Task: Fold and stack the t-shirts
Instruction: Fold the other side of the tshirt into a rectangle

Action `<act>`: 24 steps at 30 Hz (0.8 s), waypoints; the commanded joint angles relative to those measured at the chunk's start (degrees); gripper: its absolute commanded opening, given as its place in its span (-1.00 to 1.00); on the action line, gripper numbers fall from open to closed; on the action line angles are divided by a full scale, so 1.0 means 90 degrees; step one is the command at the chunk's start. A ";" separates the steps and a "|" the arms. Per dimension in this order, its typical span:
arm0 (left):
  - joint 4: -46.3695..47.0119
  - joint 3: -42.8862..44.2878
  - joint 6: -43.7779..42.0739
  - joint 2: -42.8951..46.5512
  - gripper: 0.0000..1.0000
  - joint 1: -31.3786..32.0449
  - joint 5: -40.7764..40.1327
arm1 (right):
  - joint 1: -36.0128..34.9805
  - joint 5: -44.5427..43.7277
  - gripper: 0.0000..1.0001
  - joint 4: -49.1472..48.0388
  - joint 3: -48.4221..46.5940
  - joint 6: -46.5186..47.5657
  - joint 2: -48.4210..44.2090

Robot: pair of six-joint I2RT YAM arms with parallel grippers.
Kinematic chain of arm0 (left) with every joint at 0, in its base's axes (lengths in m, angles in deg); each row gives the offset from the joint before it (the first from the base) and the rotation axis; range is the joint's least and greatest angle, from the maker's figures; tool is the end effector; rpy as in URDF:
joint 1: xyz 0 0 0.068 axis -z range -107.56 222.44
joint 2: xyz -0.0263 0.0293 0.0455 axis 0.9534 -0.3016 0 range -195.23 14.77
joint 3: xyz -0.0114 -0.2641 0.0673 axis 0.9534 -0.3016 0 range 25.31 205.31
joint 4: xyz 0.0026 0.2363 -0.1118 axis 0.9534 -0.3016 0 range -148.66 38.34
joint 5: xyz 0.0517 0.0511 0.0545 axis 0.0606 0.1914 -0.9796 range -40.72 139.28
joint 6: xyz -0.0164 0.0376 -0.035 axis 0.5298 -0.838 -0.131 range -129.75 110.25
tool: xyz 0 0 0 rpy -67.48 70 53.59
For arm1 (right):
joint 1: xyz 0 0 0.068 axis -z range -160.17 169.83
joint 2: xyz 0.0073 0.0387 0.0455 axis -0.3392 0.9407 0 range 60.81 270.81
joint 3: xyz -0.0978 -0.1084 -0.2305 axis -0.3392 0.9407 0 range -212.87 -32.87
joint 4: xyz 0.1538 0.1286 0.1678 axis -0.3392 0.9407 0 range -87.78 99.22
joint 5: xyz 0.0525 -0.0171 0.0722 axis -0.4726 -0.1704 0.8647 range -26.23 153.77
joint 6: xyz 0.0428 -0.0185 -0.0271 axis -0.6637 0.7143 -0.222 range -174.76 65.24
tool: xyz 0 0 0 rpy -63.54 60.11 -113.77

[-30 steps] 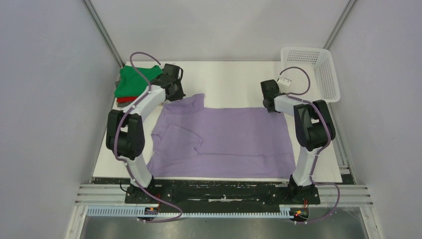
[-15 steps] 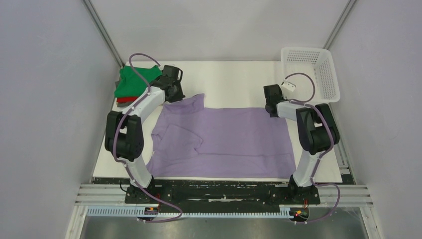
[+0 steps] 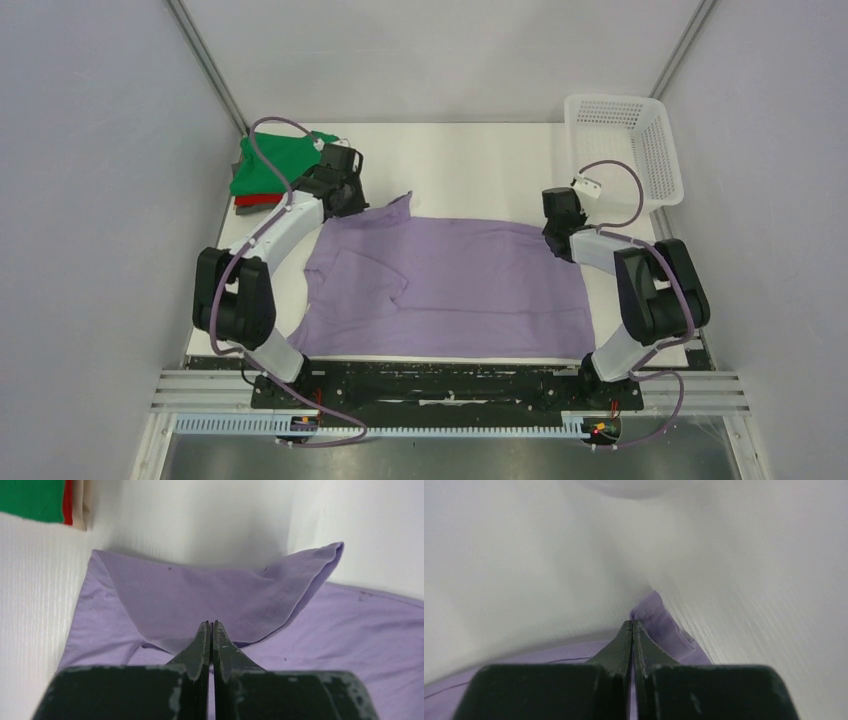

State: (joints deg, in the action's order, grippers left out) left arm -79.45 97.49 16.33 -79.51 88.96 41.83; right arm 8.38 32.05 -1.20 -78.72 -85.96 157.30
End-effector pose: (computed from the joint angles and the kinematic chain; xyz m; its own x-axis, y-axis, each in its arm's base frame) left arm 0.3461 -0.0978 0.2566 -0.7473 -0.2332 -0.6223 -0.1412 0.9707 -0.1943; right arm 0.3197 0.0457 0.1480 -0.5215 0.3440 -0.7809 0.5278 0.8491 0.0216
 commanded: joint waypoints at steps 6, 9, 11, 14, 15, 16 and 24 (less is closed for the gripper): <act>0.0139 -0.1256 0.0774 0.1708 -0.96 0.0258 -0.0519 | -0.0436 0.0050 -1.00 -0.0222 0.0912 0.0589 -0.1377; 0.0130 -0.1713 0.1030 0.2239 -0.96 0.0304 -0.0515 | -0.0602 -0.0186 -1.00 -0.0083 0.1156 0.0693 -0.1779; 0.0137 -0.1956 0.1175 0.2547 -0.96 0.0335 -0.0398 | -0.0707 -0.0407 -1.00 0.0101 0.1234 0.0803 -0.1945; -0.0017 -0.2197 0.1323 0.2997 -0.96 0.0382 -0.0411 | -0.0769 -0.0505 -1.00 0.0361 0.1325 0.0847 -0.2159; -0.0081 -0.2259 0.1371 0.3144 -0.96 0.0391 -0.0439 | -0.0804 -0.0553 -1.00 0.0370 0.1391 0.0857 -0.2300; -0.0176 -0.2309 0.1441 0.3286 -0.96 0.0401 -0.0474 | -0.0835 -0.0548 -1.00 0.0370 0.1480 0.0892 -0.2429; -0.1310 -0.2436 0.2052 0.4457 -0.96 0.0399 -0.1051 | -0.0982 -0.0509 -1.00 0.0934 0.1677 0.1110 -0.3390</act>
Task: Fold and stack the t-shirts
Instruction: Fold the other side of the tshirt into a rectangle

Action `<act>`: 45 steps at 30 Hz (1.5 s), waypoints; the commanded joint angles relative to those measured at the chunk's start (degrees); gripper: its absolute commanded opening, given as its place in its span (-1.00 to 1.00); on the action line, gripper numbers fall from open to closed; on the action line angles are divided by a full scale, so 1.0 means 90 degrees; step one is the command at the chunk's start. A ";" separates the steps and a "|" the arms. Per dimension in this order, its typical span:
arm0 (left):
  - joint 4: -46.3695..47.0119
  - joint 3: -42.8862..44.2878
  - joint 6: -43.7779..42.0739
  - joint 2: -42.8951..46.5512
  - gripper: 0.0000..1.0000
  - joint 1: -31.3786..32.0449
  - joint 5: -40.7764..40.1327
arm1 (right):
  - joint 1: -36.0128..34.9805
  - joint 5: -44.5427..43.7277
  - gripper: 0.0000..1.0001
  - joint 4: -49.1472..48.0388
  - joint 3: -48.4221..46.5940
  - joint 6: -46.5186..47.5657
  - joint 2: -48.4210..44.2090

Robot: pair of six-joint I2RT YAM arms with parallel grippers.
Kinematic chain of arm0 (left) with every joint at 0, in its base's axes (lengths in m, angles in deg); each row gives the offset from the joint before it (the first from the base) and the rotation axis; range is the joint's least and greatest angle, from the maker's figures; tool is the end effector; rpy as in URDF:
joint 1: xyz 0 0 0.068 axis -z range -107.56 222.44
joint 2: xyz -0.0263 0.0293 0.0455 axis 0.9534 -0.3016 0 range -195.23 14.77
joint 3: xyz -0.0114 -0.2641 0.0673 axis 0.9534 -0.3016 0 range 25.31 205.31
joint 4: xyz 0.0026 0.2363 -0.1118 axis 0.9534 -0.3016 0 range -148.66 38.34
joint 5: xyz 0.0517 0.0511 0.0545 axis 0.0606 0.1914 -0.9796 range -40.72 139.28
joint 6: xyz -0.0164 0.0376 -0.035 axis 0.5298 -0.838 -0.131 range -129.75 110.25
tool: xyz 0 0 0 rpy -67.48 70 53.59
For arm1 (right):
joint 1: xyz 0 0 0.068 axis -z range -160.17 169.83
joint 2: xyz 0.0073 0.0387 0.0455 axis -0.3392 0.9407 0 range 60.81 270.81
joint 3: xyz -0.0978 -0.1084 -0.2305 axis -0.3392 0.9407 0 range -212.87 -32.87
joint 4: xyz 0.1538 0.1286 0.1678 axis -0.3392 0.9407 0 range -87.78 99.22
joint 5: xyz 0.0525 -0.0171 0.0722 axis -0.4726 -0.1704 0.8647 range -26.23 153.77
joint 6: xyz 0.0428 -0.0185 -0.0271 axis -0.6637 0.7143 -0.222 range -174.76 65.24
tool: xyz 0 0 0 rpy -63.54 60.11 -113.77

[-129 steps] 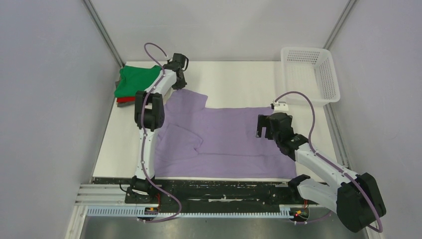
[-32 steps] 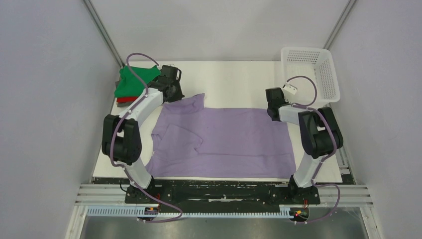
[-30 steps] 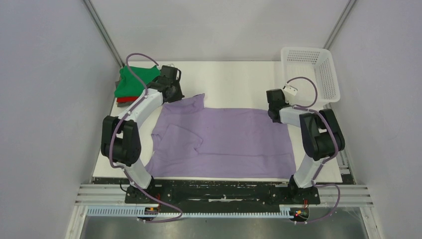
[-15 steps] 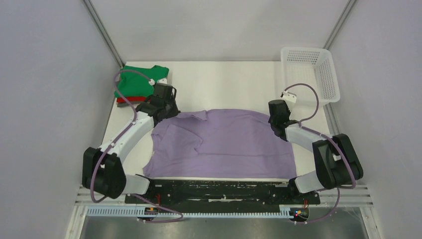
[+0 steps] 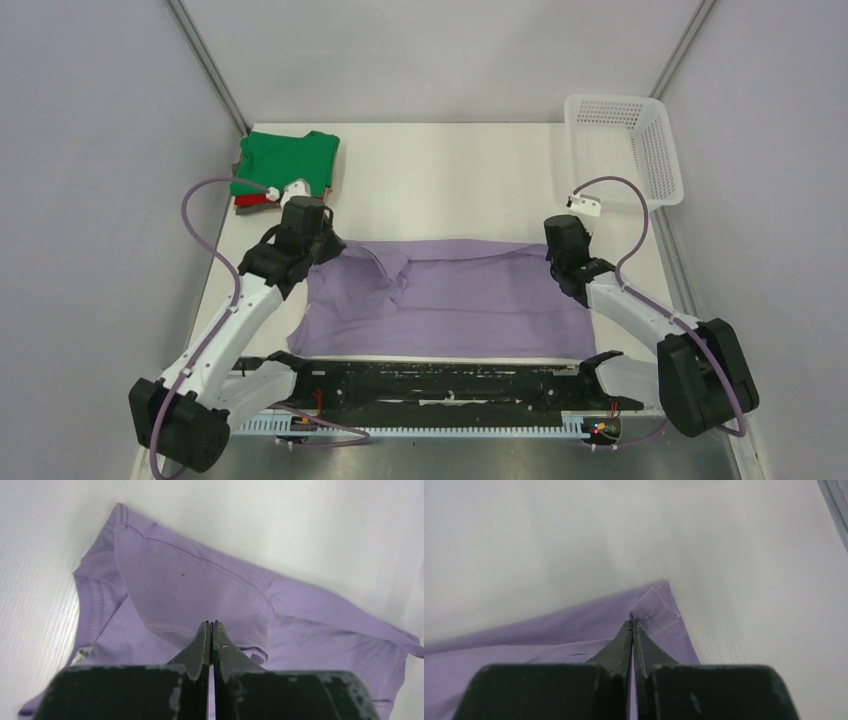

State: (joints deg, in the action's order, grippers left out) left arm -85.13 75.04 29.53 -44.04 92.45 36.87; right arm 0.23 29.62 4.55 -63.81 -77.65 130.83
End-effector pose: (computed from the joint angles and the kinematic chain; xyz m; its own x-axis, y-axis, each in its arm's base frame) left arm 0.2044 -0.0663 0.2864 -0.6092 -0.4363 -0.6622 -0.2588 0.8987 -0.3540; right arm 0.2284 0.0602 0.1854 -0.5278 0.1538 -0.8354 0.3522 0.9346 -0.0505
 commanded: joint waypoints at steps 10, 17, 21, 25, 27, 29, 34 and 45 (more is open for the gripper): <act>-0.1509 -0.0256 0.0955 0.1738 -0.96 0.0023 -0.0361 | -0.0249 -0.0069 -1.00 0.0711 0.0175 0.0302 -0.1226; -0.2037 -0.0434 0.1062 0.2548 -0.96 0.0017 -0.0204 | -0.0340 0.0002 -1.00 0.1052 0.0204 0.0358 -0.1714; -0.2033 -0.0820 0.1328 0.2896 -0.96 0.0020 -0.0060 | -0.0384 0.0014 -1.00 0.1085 0.0315 0.0361 -0.1843; -0.2215 -0.1111 0.1614 0.3193 -0.96 0.0019 0.0134 | -0.0386 0.0018 -1.00 0.1104 0.0427 0.0367 -0.1894; -0.2478 -0.1199 0.1804 0.3421 -0.96 0.0021 0.0112 | -0.0401 0.0080 -1.00 0.1116 0.0532 0.0334 -0.1929; -0.2536 -0.1328 0.1903 0.3712 -0.94 0.0017 0.0373 | -0.0401 0.0095 -1.00 0.1105 0.0697 0.0232 -0.1986; -0.3185 -0.1606 0.2474 0.4637 -0.69 0.0017 0.0469 | -0.0411 0.0073 -0.48 0.1352 0.1020 -0.0308 -0.2323; -0.2899 -0.0969 0.2291 0.4517 0.99 0.0019 0.0156 | -0.0407 0.0072 0.96 0.1500 0.1039 -0.0177 -0.3159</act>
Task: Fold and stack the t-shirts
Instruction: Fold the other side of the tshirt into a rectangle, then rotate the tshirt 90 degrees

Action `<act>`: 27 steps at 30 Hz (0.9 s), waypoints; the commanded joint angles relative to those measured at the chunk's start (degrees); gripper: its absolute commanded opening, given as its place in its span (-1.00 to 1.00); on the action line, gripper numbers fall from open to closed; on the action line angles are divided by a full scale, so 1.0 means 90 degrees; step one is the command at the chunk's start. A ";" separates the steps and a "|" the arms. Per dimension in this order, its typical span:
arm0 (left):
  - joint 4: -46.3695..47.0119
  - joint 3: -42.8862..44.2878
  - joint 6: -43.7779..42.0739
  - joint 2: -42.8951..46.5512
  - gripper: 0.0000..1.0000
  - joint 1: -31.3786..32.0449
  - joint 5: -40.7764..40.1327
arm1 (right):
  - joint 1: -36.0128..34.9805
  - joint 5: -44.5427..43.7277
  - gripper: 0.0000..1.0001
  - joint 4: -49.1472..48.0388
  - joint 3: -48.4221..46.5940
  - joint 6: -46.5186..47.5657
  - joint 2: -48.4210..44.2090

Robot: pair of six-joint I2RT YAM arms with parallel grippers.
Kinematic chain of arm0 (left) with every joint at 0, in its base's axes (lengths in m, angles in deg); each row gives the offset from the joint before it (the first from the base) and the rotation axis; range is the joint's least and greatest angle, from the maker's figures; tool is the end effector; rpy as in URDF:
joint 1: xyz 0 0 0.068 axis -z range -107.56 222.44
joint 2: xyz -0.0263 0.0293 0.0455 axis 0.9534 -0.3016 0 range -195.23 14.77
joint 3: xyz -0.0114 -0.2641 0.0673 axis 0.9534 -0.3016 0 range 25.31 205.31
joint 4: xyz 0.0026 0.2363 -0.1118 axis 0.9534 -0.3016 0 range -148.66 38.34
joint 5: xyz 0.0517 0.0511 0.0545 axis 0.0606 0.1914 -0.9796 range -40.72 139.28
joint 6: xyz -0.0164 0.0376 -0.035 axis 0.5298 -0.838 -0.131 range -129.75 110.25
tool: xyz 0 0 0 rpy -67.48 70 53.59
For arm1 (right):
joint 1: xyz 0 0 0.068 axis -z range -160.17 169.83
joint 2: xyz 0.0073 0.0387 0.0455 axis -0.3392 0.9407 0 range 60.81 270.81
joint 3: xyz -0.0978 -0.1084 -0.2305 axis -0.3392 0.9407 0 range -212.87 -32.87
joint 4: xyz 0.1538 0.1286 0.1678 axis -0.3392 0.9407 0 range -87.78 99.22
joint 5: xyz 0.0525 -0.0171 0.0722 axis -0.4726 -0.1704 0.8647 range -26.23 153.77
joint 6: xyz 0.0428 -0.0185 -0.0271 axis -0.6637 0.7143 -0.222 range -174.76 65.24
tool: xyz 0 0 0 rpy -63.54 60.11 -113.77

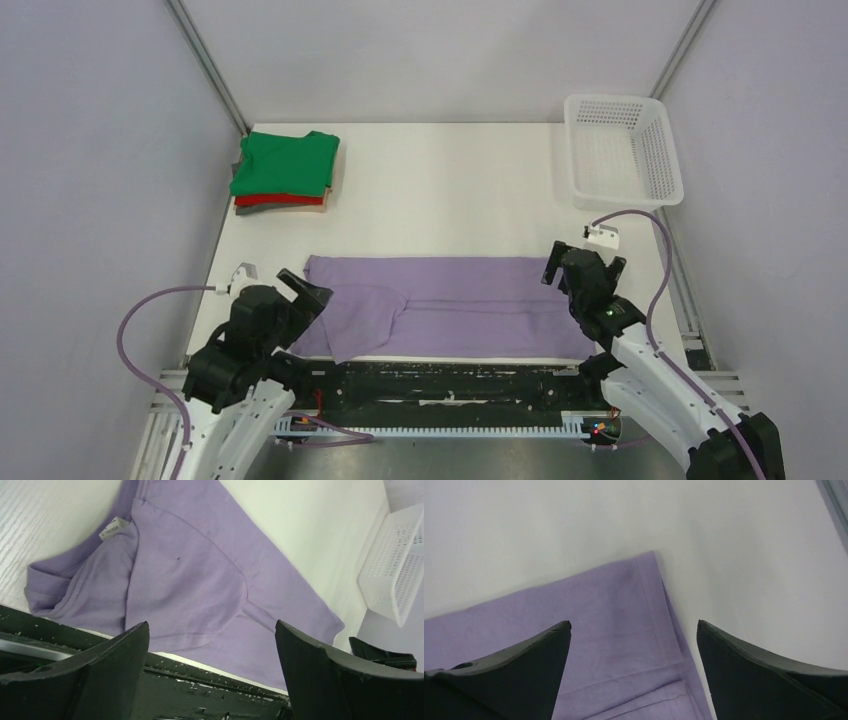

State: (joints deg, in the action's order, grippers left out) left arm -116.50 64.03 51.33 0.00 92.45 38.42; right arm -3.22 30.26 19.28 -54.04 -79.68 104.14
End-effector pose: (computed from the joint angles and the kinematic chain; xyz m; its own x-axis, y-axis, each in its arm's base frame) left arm 0.0461 -0.0096 0.2638 -0.4744 -0.7422 -0.4734 -0.4406 0.6658 -0.6022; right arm 0.1529 0.0438 0.1923 -0.4994 0.1693 -0.8497 0.3062 0.9519 0.0097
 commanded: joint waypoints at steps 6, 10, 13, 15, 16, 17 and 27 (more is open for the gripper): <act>0.2899 -0.0554 -0.0439 -0.1990 0.99 0.0021 0.1631 | -0.0027 0.1551 0.96 -0.0930 0.0111 0.0687 -0.0080; 0.4162 -0.1055 -0.0453 -0.3334 0.99 0.0033 0.1955 | -0.0017 0.2358 0.96 -0.1713 0.0225 0.0717 0.0457; 0.5278 -0.1393 -0.0349 -0.4241 0.99 0.0021 0.1808 | -0.0026 0.3243 0.96 -0.2560 0.0309 0.0547 0.1091; 0.5963 -0.1548 -0.0163 -0.4879 0.99 0.0016 0.1907 | -0.0027 0.3687 0.96 -0.2912 0.0279 0.0473 0.1633; 0.6293 -0.1574 -0.0129 -0.5254 0.99 0.0019 0.2024 | -0.0027 0.3704 0.96 -0.2951 0.0189 0.0488 0.1858; 0.6522 -0.1574 -0.0078 -0.5580 0.99 0.0016 0.2089 | -0.0027 0.3705 0.96 -0.2940 0.0116 0.0521 0.2112; 0.6549 0.0986 -0.0565 -0.9272 0.99 -0.0126 0.1291 | -0.0046 0.3581 0.96 -0.2391 0.0193 0.0740 0.2589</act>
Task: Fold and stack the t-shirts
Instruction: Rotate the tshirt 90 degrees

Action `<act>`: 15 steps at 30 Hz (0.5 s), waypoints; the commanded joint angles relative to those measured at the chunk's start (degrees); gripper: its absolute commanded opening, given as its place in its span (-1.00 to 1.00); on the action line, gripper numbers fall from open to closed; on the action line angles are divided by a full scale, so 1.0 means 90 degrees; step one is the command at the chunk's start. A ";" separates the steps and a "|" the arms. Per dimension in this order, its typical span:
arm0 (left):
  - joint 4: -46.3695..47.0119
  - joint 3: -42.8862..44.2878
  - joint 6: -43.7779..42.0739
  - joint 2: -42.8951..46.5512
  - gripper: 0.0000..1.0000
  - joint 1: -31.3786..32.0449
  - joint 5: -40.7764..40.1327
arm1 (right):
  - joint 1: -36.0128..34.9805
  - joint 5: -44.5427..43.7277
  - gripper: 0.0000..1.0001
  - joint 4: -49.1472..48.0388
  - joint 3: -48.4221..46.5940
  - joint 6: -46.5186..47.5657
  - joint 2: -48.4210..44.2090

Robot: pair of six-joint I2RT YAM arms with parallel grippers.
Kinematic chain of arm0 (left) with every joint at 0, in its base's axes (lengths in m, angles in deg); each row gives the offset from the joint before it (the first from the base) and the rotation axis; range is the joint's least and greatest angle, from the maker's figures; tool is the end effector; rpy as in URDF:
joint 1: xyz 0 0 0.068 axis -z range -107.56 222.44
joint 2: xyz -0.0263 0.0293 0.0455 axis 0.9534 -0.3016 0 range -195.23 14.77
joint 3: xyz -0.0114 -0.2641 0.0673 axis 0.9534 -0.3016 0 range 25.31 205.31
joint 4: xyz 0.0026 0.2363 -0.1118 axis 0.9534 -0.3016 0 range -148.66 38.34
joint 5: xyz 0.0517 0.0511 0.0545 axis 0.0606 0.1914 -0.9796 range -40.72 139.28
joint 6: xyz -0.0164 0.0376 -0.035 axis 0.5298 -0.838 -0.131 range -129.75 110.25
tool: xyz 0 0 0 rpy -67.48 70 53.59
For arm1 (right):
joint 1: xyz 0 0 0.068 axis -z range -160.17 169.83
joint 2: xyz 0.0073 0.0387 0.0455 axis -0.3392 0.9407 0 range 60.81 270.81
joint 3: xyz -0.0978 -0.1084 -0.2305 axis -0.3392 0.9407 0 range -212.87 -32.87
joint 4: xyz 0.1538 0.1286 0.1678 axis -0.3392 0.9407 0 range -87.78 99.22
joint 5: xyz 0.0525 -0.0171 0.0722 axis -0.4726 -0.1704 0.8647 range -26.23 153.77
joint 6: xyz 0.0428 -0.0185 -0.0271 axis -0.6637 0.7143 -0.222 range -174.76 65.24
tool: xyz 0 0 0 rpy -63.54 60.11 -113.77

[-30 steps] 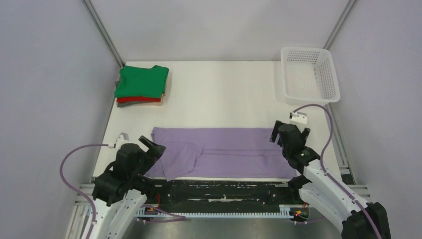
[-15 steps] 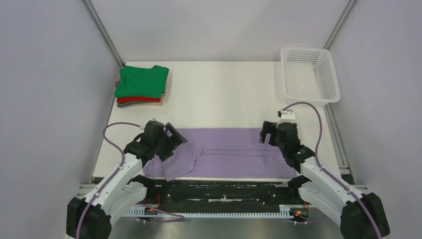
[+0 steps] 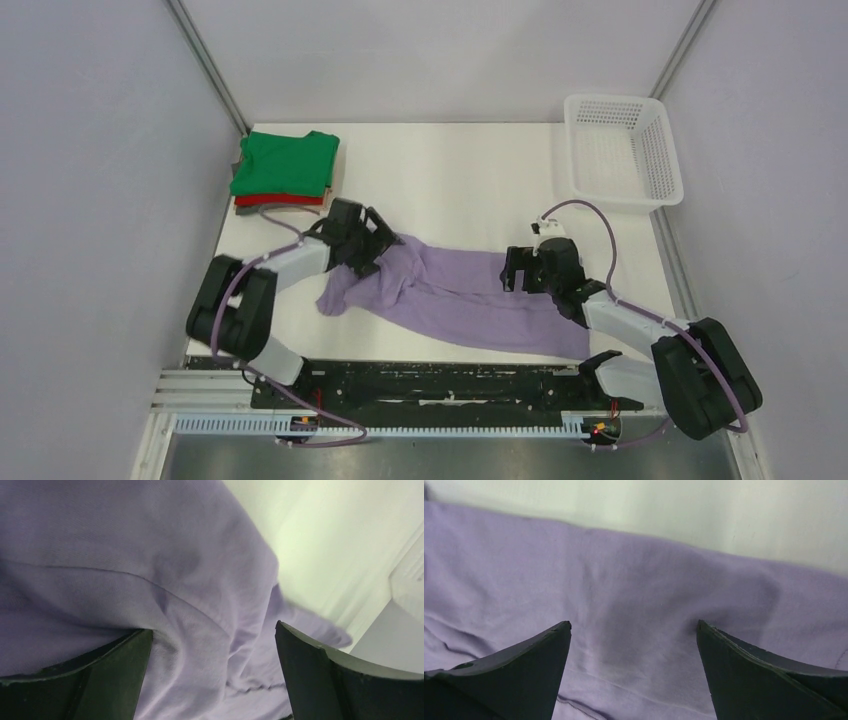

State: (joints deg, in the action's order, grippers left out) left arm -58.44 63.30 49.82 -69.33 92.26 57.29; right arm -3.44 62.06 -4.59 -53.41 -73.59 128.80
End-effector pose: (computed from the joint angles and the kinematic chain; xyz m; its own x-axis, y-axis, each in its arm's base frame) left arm 0.2541 -0.0968 0.1540 -0.7376 -0.6419 -0.2097 -0.4369 0.6904 -0.5766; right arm 0.1970 0.0837 0.1471 -0.6871 0.0557 -0.7245 -0.1607 0.9607 0.2264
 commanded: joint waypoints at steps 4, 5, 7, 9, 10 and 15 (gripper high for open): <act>-0.0465 0.3404 -0.0172 -0.3383 0.99 -0.0077 -0.0695 | -0.0097 0.0398 0.96 0.0493 0.0428 0.0198 -0.0649; -0.0530 0.4090 -0.0155 -0.3845 0.99 -0.0077 -0.0587 | -0.0141 0.0506 0.96 0.0583 0.0499 0.0253 -0.0754; -0.1036 0.5642 -0.0070 -0.5059 0.99 -0.0072 -0.0380 | -0.0287 0.0993 0.96 0.0686 0.0638 0.0338 -0.0963; -0.1454 0.7281 -0.0026 -0.6186 0.99 -0.0037 0.0149 | -0.0558 0.1513 0.96 0.0632 0.0835 0.0294 -0.1117; -0.1558 0.8164 0.0077 -0.6661 0.99 0.0024 0.0363 | -0.0763 0.1739 0.96 0.0536 0.0937 0.0254 -0.1142; -0.1079 1.1965 0.0637 -0.9110 0.99 0.0316 0.1526 | -0.1941 0.2632 0.96 -0.0134 0.0983 0.0204 -0.1094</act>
State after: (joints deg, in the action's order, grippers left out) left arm -66.25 154.99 51.41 -135.95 92.59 63.71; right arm -13.98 74.04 -4.72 -46.11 -71.01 118.02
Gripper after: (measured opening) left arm 0.993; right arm 0.979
